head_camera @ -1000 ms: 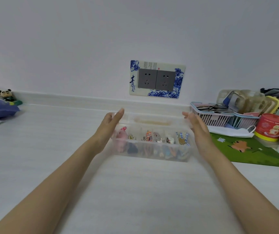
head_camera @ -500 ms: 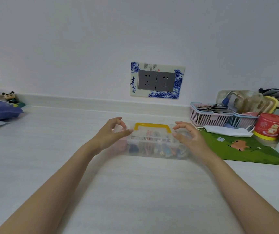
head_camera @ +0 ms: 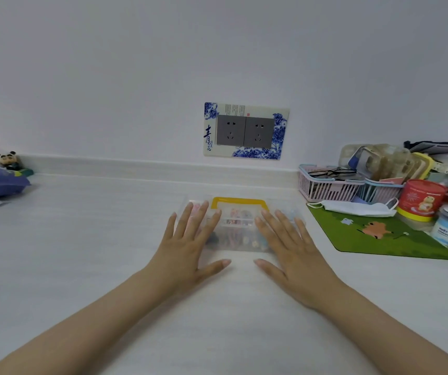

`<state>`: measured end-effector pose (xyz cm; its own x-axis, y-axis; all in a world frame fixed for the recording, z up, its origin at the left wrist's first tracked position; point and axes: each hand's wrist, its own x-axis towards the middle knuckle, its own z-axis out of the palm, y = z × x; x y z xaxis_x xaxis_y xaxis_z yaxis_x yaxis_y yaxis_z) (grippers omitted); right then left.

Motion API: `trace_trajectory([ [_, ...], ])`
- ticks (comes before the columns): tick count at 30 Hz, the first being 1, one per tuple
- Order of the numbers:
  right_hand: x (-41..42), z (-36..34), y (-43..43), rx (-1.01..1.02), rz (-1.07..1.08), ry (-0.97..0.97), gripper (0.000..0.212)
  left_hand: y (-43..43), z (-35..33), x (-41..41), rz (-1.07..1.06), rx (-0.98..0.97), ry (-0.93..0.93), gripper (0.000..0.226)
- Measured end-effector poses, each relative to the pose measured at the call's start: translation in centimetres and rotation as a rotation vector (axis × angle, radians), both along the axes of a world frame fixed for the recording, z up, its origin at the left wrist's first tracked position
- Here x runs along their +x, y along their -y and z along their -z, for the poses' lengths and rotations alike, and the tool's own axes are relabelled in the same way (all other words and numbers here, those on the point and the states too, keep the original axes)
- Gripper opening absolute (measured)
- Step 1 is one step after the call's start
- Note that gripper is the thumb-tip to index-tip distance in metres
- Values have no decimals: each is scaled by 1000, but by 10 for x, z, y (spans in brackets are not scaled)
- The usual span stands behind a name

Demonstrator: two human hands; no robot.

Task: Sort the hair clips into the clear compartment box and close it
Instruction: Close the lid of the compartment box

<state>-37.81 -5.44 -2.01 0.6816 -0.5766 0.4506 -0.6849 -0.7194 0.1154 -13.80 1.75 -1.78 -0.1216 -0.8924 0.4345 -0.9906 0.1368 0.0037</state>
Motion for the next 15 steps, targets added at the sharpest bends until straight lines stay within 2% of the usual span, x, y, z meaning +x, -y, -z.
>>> trace_trajectory([
  [7, -2, -8, 53, 97, 123, -46, 74, 64, -11, -24, -55, 99, -16, 116],
  [11, -8, -14, 109, 151, 156, -47, 72, 123, -16, -38, -83, 160, -27, 93],
  [15, -11, -18, 158, 193, 183, -47, 69, 175, -19, -44, -84, 179, -60, 87],
])
